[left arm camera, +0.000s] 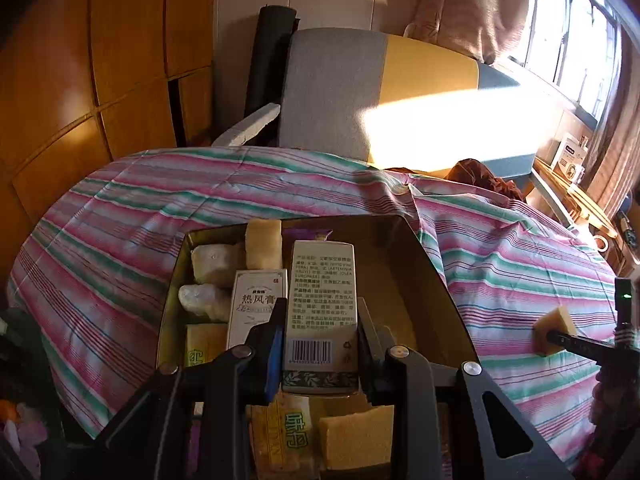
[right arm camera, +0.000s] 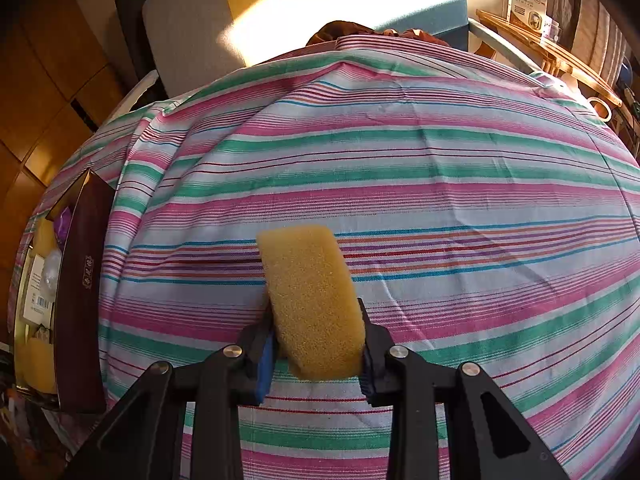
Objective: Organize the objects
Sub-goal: 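Carry the green box into the gold tray and open the left tool, then lower the yellow sponge into the gold tray and open the right tool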
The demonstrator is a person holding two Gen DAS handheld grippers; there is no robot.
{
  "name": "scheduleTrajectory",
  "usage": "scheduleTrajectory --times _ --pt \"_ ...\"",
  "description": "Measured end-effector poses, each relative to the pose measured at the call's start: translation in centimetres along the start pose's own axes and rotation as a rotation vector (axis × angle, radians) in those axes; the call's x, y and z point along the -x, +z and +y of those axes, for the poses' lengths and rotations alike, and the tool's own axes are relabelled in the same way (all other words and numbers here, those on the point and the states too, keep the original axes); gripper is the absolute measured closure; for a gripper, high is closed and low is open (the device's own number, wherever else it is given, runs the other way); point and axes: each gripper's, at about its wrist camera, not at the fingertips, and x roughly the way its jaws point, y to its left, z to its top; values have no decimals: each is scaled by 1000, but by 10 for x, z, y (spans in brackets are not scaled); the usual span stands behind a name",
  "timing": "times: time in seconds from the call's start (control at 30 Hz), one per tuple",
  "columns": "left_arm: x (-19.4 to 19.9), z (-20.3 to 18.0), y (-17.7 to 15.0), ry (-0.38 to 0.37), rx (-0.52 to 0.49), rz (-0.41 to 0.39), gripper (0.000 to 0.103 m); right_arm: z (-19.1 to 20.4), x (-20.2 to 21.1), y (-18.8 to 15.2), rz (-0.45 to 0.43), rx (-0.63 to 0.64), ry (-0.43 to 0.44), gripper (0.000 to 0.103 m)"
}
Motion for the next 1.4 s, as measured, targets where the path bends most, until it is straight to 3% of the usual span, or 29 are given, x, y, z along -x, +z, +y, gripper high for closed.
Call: scheduleTrajectory --times 0.27,0.67,0.83,1.1,1.2,1.4 --pt "-2 -31 7 42 -128 -78 72 2 -1 1 1 13 -6 70" --pt "-37 -46 13 19 -171 -15 72 1 -2 2 2 12 -2 70" --pt "-68 -46 18 -3 -164 74 72 2 -3 2 2 12 -4 70" --pt "-133 -31 29 -63 -55 278 69 2 -3 2 -1 19 -9 70" --pt "-132 -24 33 -40 -27 257 58 2 -3 2 -2 19 -9 70" --pt "-89 -16 29 10 -62 135 49 6 -1 2 -14 29 -27 70"
